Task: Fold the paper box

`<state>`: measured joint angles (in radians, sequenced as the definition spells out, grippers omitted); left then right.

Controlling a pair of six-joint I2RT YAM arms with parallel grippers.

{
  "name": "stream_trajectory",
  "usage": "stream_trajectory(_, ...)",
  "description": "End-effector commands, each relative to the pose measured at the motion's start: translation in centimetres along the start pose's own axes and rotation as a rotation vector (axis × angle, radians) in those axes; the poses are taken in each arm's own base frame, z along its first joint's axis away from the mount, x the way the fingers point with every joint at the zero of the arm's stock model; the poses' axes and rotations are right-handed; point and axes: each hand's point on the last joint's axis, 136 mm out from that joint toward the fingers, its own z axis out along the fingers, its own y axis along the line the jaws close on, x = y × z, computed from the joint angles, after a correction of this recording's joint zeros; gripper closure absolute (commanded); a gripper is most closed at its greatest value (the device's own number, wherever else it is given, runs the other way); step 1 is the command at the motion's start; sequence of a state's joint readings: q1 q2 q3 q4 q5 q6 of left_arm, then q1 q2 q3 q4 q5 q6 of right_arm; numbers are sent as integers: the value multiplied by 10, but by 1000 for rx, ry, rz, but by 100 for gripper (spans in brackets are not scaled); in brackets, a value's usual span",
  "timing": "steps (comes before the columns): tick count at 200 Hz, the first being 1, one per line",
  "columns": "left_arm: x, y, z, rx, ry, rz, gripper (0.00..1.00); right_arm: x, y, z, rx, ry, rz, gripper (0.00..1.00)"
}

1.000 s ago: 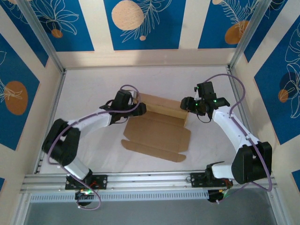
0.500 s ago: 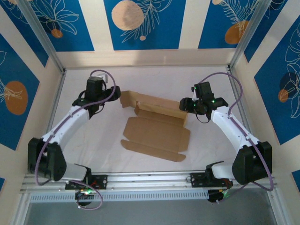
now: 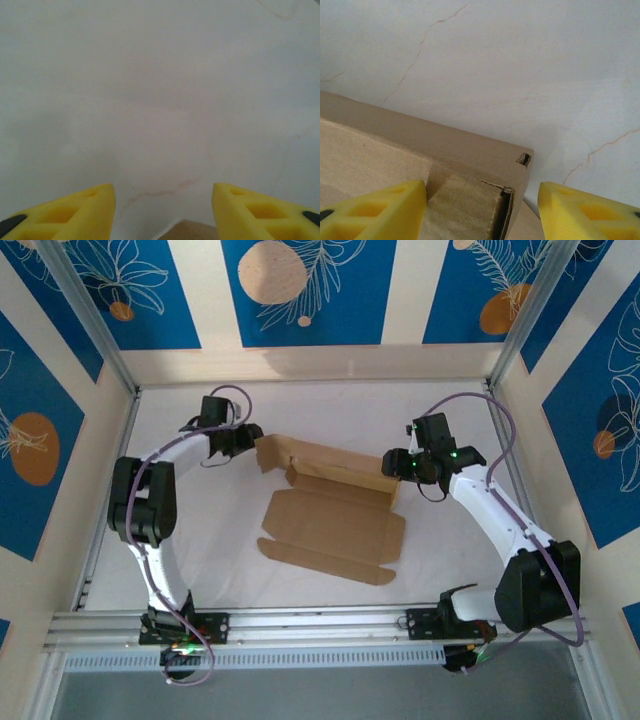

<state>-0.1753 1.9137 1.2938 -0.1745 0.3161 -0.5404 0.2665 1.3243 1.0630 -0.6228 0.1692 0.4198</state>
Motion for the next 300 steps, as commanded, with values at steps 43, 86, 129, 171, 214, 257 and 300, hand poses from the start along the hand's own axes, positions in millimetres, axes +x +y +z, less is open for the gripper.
stream_trajectory(43,41,-46,-26,253,61,-83,52,2,1,13,16,68,41,38)
stream_trajectory(86,57,-73,-31,364,113,-70,52,-3,2,21,21,90,28,37)
stream_trajectory(129,79,-90,-39,384,142,2,52,-5,3,24,20,106,23,37)
stream_trajectory(171,96,-85,-40,283,107,251,47,-5,5,25,11,115,16,37)
stream_trajectory(214,108,-100,-51,248,48,603,40,-4,4,22,20,110,4,37)
stream_trajectory(257,102,-83,-66,120,-41,658,39,0,2,16,31,90,5,37)
stream_trajectory(300,113,-79,-79,40,-140,727,33,13,-5,17,52,61,26,37)
